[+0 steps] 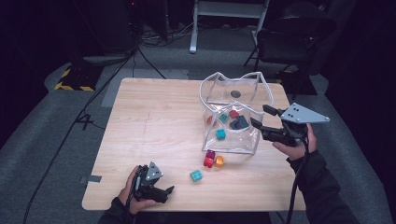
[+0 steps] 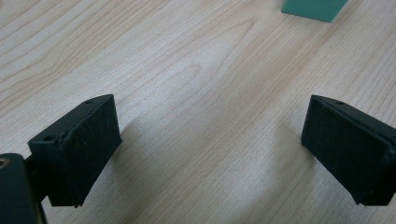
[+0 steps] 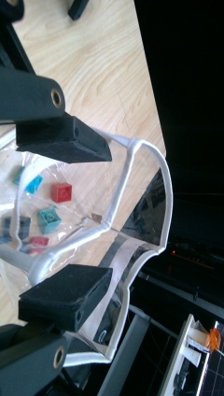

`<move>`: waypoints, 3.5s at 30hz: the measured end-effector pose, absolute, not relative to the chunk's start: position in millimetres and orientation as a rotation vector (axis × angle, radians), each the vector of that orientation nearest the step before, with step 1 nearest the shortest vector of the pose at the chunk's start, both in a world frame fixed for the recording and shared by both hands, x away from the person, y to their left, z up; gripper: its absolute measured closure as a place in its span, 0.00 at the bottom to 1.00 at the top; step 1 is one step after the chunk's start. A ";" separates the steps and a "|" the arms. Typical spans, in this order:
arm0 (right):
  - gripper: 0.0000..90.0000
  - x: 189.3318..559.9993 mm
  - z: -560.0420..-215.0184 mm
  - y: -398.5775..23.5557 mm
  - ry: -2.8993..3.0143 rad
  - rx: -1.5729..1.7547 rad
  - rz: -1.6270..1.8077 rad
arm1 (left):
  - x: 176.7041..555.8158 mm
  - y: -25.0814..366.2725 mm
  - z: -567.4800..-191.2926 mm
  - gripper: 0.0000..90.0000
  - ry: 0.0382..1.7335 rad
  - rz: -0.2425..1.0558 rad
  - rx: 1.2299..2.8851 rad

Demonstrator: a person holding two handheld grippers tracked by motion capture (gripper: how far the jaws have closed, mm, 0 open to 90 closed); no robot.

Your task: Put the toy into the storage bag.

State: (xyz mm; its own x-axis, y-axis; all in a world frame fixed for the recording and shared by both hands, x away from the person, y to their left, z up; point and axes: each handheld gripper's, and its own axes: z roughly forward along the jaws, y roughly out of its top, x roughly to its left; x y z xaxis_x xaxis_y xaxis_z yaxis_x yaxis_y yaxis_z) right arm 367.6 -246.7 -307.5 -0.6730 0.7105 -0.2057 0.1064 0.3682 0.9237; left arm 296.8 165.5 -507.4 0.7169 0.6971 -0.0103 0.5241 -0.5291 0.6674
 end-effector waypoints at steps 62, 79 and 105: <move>0.53 367.3 -505.7 -170.8 2.493 0.628 1.134 | 296.6 165.5 -507.5 0.05 0.923 0.339 2.257; 0.65 349.4 -498.1 -198.4 2.469 0.610 1.205 | 296.4 165.4 -507.4 0.05 0.927 0.341 2.257; 0.65 337.1 -446.3 -250.1 2.269 0.705 1.321 | 296.3 165.4 -507.4 0.05 0.929 0.341 2.256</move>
State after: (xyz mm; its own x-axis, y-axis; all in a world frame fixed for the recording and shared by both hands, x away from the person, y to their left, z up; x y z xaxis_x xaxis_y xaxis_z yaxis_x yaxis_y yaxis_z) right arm 337.1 -250.1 -446.3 -0.7830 0.6136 -0.1019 0.2143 0.4199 0.8819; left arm 296.3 165.4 -507.4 0.7131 0.7010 -0.0110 0.5272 -0.5259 0.6675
